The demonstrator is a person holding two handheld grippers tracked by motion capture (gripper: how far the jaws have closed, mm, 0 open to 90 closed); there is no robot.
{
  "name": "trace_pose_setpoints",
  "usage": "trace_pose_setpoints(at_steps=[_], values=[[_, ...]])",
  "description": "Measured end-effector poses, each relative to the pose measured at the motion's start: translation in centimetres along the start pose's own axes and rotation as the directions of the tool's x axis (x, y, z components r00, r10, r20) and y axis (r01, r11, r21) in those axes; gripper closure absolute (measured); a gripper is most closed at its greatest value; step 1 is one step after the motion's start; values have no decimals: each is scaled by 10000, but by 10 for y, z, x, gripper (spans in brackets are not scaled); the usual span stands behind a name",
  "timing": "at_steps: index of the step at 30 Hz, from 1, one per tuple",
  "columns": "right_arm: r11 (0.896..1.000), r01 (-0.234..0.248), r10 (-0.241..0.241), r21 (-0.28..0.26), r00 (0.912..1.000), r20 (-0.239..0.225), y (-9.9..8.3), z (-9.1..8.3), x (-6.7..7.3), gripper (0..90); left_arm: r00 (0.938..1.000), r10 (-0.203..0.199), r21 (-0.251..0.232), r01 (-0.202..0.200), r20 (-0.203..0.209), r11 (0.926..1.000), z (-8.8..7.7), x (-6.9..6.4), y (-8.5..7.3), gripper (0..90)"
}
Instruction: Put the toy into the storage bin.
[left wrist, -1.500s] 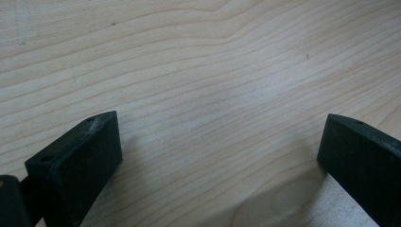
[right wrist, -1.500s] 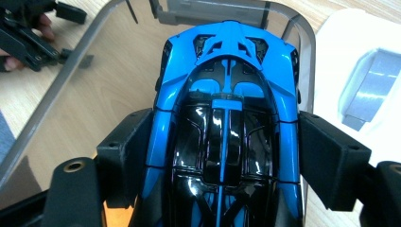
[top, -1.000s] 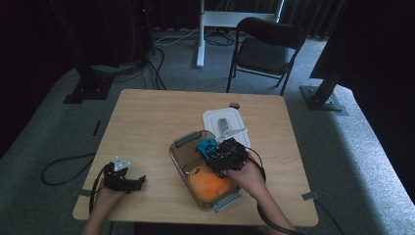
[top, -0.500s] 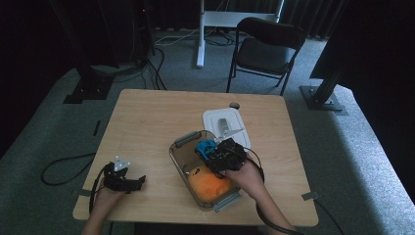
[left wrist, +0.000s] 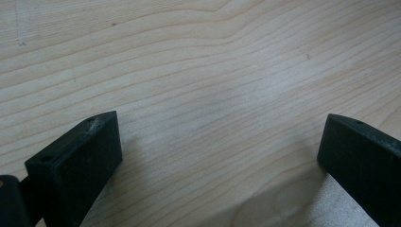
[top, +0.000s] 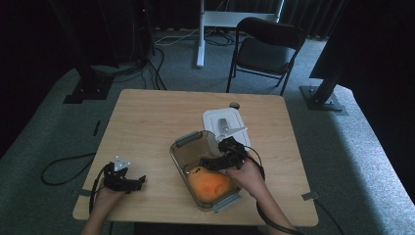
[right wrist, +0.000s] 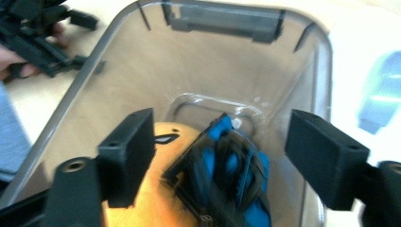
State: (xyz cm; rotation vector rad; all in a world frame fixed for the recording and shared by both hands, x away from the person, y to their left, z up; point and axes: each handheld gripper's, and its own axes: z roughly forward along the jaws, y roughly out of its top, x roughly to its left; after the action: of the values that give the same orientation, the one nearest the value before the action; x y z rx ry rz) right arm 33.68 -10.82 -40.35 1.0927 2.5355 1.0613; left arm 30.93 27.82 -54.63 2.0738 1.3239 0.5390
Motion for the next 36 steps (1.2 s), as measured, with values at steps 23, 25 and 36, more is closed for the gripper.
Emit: trace_pose_setpoints(at_steps=[23, 25, 36], values=[[9930, 168, -28, -1166, 9929, 1191, -15, -14, -36, 141, 10000, 8, -15, -8, -10, 10000, 0, 0, 0, 10], [9931, 167, -16, -1164, 9917, 1286, -16, -15, -38, 141, 10000, 7, -18, -7, -10, 10000, 0, 0, 0, 10], [9933, -443, 649, -1065, 9780, 1984, -31, -14, -67, 130, 10000, -8, -25, 8, -13, 10000, 0, 0, 0, 10]])
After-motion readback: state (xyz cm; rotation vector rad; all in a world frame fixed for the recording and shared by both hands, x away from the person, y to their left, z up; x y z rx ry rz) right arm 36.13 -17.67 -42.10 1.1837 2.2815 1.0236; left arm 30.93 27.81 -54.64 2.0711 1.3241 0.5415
